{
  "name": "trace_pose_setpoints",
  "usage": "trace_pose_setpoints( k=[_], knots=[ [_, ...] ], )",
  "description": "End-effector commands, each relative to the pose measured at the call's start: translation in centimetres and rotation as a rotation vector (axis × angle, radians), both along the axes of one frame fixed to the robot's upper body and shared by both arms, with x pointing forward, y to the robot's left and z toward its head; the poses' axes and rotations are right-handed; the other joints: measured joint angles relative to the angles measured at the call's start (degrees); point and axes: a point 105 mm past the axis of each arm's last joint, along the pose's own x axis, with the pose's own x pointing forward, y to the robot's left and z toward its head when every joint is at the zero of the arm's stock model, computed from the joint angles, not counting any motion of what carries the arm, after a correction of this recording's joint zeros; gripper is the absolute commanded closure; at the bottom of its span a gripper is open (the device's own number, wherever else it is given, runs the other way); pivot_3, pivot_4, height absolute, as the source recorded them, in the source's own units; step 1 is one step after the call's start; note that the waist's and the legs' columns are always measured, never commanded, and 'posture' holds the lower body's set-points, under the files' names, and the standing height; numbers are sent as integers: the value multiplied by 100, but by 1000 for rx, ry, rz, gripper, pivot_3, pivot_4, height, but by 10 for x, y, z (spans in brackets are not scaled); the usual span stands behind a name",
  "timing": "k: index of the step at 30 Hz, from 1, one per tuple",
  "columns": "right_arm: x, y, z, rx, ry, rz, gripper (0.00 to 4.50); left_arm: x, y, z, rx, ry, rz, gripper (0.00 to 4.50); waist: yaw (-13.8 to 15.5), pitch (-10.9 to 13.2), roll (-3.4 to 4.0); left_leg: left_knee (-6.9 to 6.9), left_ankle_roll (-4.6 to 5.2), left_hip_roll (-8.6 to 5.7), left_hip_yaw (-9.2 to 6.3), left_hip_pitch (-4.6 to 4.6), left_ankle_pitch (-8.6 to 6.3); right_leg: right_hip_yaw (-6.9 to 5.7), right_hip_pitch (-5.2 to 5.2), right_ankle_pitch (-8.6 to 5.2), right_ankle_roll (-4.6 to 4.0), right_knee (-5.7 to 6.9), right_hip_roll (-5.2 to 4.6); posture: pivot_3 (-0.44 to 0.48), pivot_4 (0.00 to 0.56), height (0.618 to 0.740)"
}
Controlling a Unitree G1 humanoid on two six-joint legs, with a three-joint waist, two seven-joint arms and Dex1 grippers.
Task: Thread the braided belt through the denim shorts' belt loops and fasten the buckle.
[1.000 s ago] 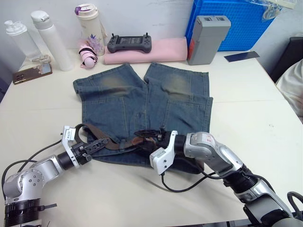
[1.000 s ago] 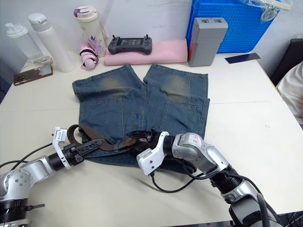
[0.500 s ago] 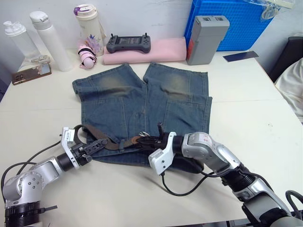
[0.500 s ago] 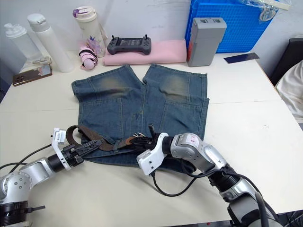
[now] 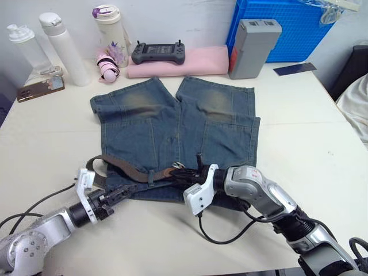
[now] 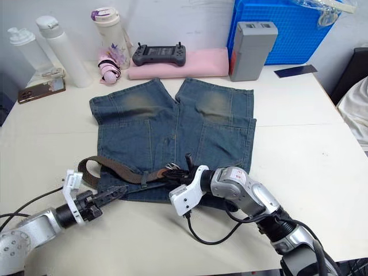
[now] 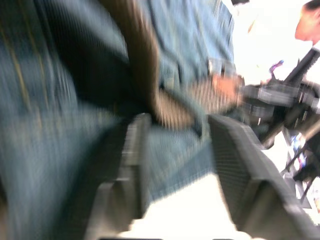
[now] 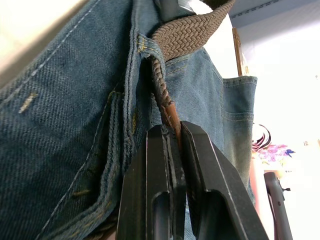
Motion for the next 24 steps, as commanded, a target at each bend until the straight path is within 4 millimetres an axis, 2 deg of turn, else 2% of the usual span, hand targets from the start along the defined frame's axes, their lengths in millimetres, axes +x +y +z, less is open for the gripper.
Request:
trace_pose_setpoints(
  k=[1,5,8,13,16,24],
  knots=[
    [-6,-3,5,44,61,0,4500,4,-10,-6,124,-39,6,4305,1,0,0,1,0,0,0,0,0,0,2,0,0,-2,0,0,150,740],
    [-20,0,14,116,199,26,4500,10,-19,-7,177,-85,4,4305,10,0,1,2,0,-3,-5,1,0,1,6,0,0,-2,1,0,150,740],
    [-18,1,22,137,213,16,4500,9,-24,-11,177,-86,-17,4305,-4,0,1,2,0,-5,-1,1,0,3,5,0,0,-3,2,0,150,740],
    [-11,21,24,148,204,15,4500,10,-28,-13,169,-86,-27,4305,-10,0,2,2,0,-5,0,2,0,2,3,0,0,-2,7,0,150,740],
    [-10,28,32,193,235,4,4500,12,-29,-14,169,-86,-28,4305,-1,0,2,2,0,-5,-1,2,0,2,3,0,0,-1,6,0,150,740],
    [-16,14,41,142,391,-75,4500,14,-29,-16,170,-84,-28,4305,4,0,3,2,0,-9,-4,0,0,0,4,0,0,0,5,0,150,740]
  ],
)
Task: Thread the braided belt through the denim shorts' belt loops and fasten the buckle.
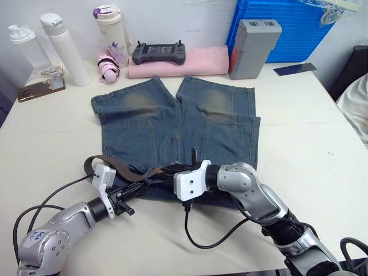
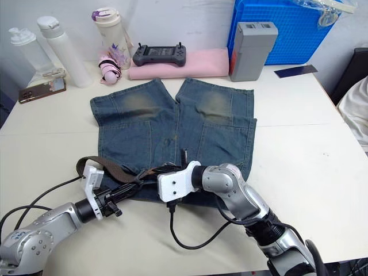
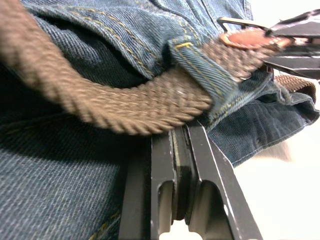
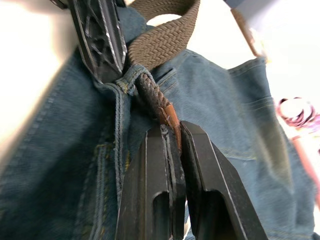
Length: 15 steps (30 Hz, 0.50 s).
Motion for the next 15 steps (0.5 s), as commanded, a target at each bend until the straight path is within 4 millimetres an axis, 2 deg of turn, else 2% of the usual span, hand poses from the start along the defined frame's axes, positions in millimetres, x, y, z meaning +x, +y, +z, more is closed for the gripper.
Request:
trace_pose_setpoints(
  k=[1,9,15],
  knots=[
    [-9,-5,23,18,4,6,4500,-2,-2,-13,10,47,0,4305,5,0,0,0,0,0,0,0,0,0,0,0,0,0,-1,0,150,740],
    [-14,-35,43,-22,48,-93,4500,0,0,-15,10,46,10,4305,45,1,1,0,0,-7,0,-1,0,0,0,0,0,-1,-3,0,150,740],
    [-14,-46,56,-11,59,-146,4500,1,2,-16,17,44,16,4305,52,1,1,-1,0,-8,1,-1,0,0,0,0,0,-3,-2,0,150,740]
  ],
)
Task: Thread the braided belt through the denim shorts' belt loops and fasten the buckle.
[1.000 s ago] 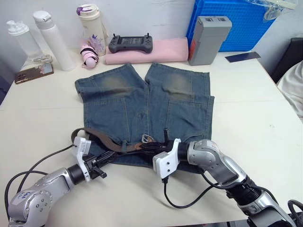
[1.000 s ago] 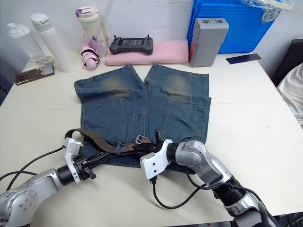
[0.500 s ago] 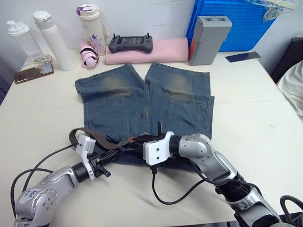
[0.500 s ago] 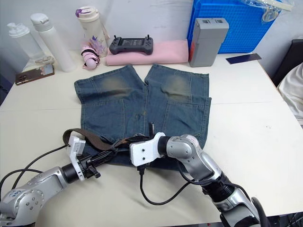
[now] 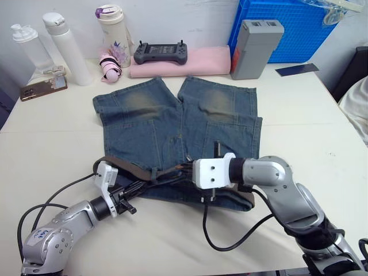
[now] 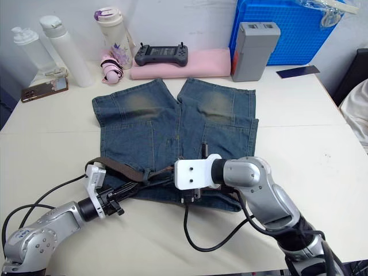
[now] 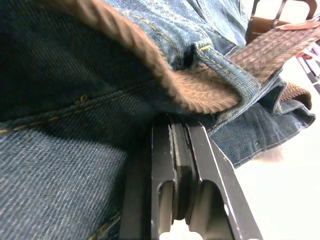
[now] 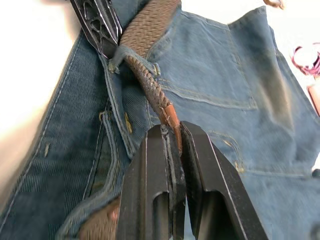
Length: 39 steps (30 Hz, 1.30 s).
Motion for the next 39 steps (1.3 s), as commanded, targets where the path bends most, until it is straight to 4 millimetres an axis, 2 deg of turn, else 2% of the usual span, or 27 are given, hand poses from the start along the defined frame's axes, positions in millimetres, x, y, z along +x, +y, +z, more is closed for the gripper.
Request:
trace_pose_setpoints(
  k=[1,6,14,19,25,27,30,35,36,39],
  knots=[
    [-4,-2,24,40,-74,-3,4500,-2,5,-15,33,57,24,4305,-1,0,0,0,0,0,1,0,0,0,0,0,0,0,0,0,150,740],
    [13,-8,45,12,-246,-39,4500,-1,4,-15,32,56,18,4305,-1,0,0,1,0,-2,3,1,0,2,0,0,0,0,0,0,150,740],
    [32,-14,56,-12,-447,-57,4500,-3,-1,-11,46,27,-42,4305,27,0,0,1,0,-8,6,1,0,0,0,0,0,0,0,0,150,740],
    [31,-35,83,112,-463,-68,4500,-5,-4,0,66,-30,-68,4305,25,0,-1,0,0,-6,7,0,0,0,-1,0,0,-2,2,0,150,740],
    [29,-48,86,166,-435,-93,4500,-9,-12,13,81,-86,-124,4305,24,1,0,-6,0,0,5,-3,0,-6,-3,0,0,-5,7,0,150,740],
    [28,-47,83,174,-418,-96,4500,-13,-19,36,33,-151,-186,4305,24,1,0,-6,0,2,7,-5,0,-4,-4,0,0,-6,4,0,150,740],
    [27,-45,76,167,-398,-102,4500,-24,-26,73,-76,-212,-314,3565,38,1,0,-3,0,12,4,-7,0,-4,-5,0,0,-5,4,0,150,740],
    [28,-43,63,138,-378,-102,4500,-25,-27,126,-166,-287,-439,1319,47,2,0,-3,0,15,1,-7,0,-2,-6,0,0,-2,-1,0,150,740],
    [28,-42,59,126,-377,-97,4500,-19,-27,134,-155,-325,-430,967,44,2,1,-3,0,12,1,-8,0,-3,-6,0,0,-4,2,0,150,740],
    [26,-38,56,116,-379,-80,4500,9,-32,137,-4,-433,-333,967,48,4,5,-4,0,-2,2,-7,0,-4,-7,0,0,-5,4,0,150,740]
  ],
)
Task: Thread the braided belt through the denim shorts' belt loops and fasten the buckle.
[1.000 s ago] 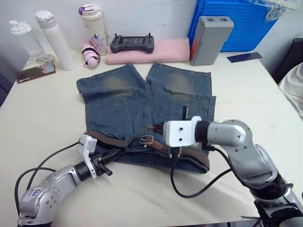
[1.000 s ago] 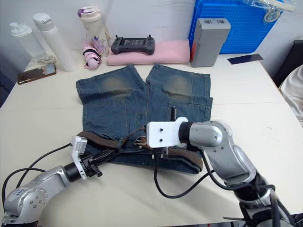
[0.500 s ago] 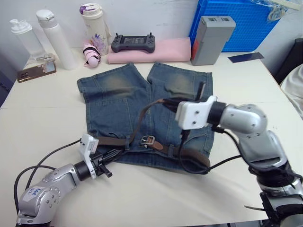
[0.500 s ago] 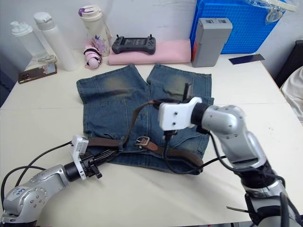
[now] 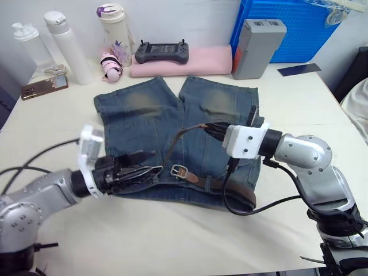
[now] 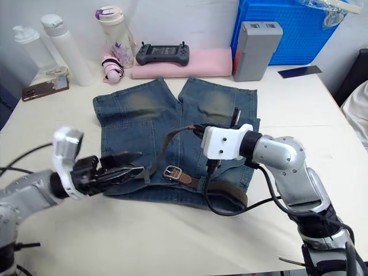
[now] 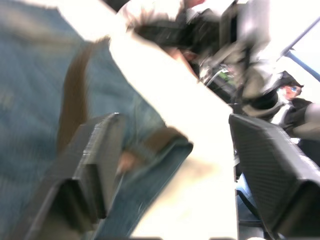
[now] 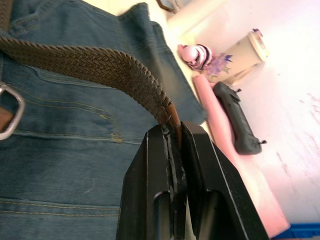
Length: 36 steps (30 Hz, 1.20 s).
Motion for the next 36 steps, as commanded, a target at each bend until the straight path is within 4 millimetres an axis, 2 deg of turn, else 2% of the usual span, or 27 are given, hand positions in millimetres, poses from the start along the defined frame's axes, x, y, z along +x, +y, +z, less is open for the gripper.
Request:
trace_pose_setpoints(
  k=[1,3,7,10,17,20,26,33,35,36],
  knots=[
    [-8,6,6,-8,-59,32,4500,28,-6,-5,140,-149,141,967,0,0,0,0,0,-3,2,1,0,0,0,0,0,2,3,0,150,740],
    [-9,9,6,-8,-63,40,4500,39,-13,-9,204,-242,188,967,-2,0,0,-2,0,-6,8,2,0,-1,1,0,0,-3,7,0,150,740],
    [-12,13,7,-4,-68,53,4500,43,-28,-21,238,-336,188,967,-37,1,-1,-6,0,1,18,-3,0,-1,-6,0,0,-6,16,0,150,740],
    [-15,16,10,7,-71,64,4500,49,-30,-30,261,-359,212,967,-79,1,-1,-6,0,6,16,-3,0,-3,-9,0,-1,-4,17,0,150,740],
    [-19,18,12,16,-68,68,4500,57,-30,-33,247,-370,243,967,-96,1,-1,4,0,6,15,-4,0,-1,-8,0,0,3,12,0,150,740],
    [-20,19,12,20,-66,69,4500,57,-33,-31,223,-373,235,1764,-98,1,-1,3,0,5,13,-4,0,-2,-8,0,0,4,10,0,150,740],
    [-20,19,11,22,-58,68,4500,57,-34,-31,213,-372,240,4369,-98,1,-1,4,0,5,12,-4,0,-3,-8,0,0,5,9,0,150,740],
    [-19,18,9,34,-28,57,4500,59,-34,-27,205,-378,267,4455,-99,1,-1,4,0,5,11,-4,0,-3,-8,0,0,6,9,0,150,740],
    [-17,15,9,82,8,23,4500,59,-34,-23,196,-384,273,4455,-99,1,-1,4,0,4,11,-4,0,-3,-8,0,0,6,9,0,150,740],
    [-15,13,4,122,81,0,4500,60,-33,-20,192,-389,280,4455,-99,1,-1,4,0,5,9,-4,0,-4,-7,0,0,7,9,0,150,740]
  ],
)
